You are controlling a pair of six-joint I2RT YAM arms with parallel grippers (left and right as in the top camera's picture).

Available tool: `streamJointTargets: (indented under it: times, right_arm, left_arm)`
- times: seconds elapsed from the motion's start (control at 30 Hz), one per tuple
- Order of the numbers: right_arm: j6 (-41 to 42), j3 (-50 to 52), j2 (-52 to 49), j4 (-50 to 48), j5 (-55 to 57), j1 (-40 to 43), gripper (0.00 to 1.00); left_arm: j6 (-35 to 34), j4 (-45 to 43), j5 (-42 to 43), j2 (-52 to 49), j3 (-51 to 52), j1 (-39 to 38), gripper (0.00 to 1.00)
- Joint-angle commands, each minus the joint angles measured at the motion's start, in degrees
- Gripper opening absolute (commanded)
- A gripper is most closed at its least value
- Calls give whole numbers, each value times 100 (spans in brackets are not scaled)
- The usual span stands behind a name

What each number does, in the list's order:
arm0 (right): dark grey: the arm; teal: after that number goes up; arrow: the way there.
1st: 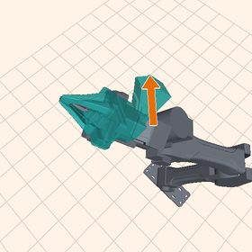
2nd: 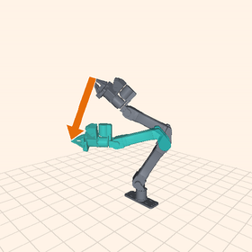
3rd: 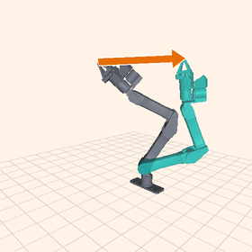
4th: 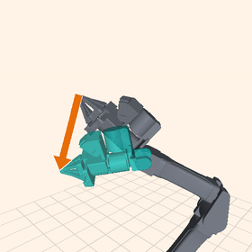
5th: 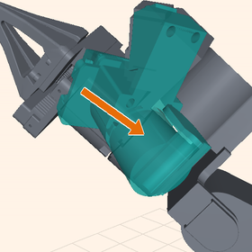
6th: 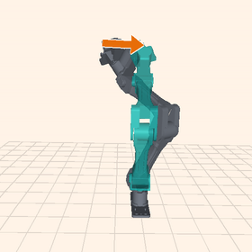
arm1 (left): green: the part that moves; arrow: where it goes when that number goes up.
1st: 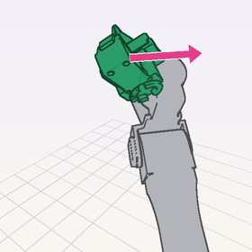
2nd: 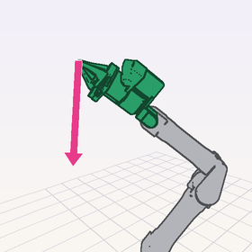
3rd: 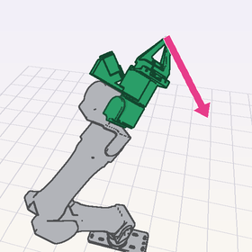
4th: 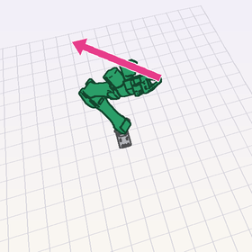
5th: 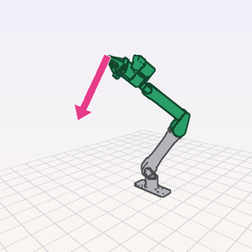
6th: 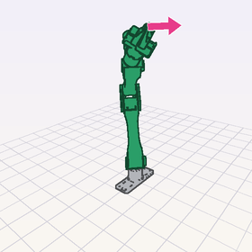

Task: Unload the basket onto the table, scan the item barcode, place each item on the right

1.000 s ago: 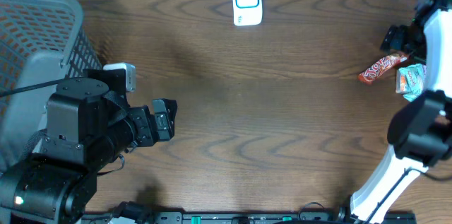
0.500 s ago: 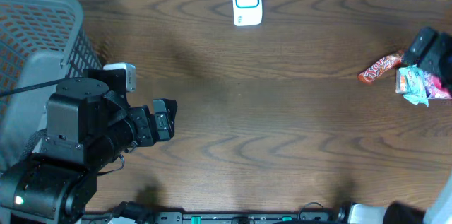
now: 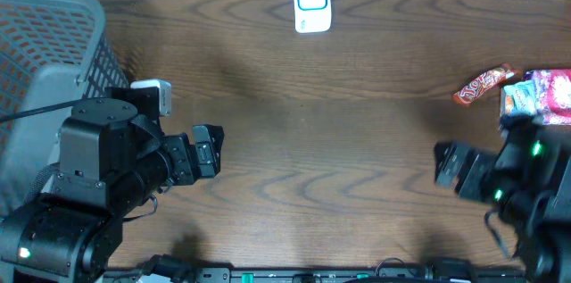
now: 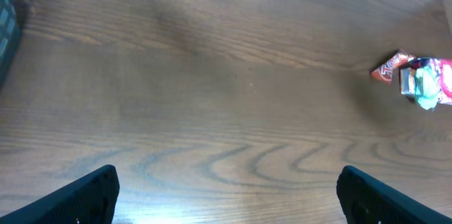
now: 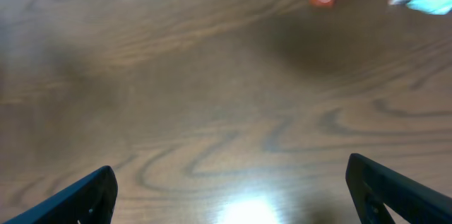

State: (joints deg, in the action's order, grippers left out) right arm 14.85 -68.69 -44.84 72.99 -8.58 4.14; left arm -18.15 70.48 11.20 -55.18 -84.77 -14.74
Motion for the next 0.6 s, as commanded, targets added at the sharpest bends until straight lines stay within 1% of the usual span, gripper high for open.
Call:
streamJointTargets:
  times: [0.0,0.13,0.33,0.57]
  right_arm:
    - [55,732,728,-328,-380,-44,99]
    - [57,1309,1213,-592,-380,-44,99]
    - [52,1655,1241,-588,-361,-44,99]
    - [52,1788,1241,-531,-358,-44,99]
  left_arm:
    - [13,2,-55,20,-24,-13,98]
    - [13,2,-55,20,-24,-13,98]
    - [13,4,-55,20,-24,-13,98]
    - [13,2,-55,20,-24,-13,98]
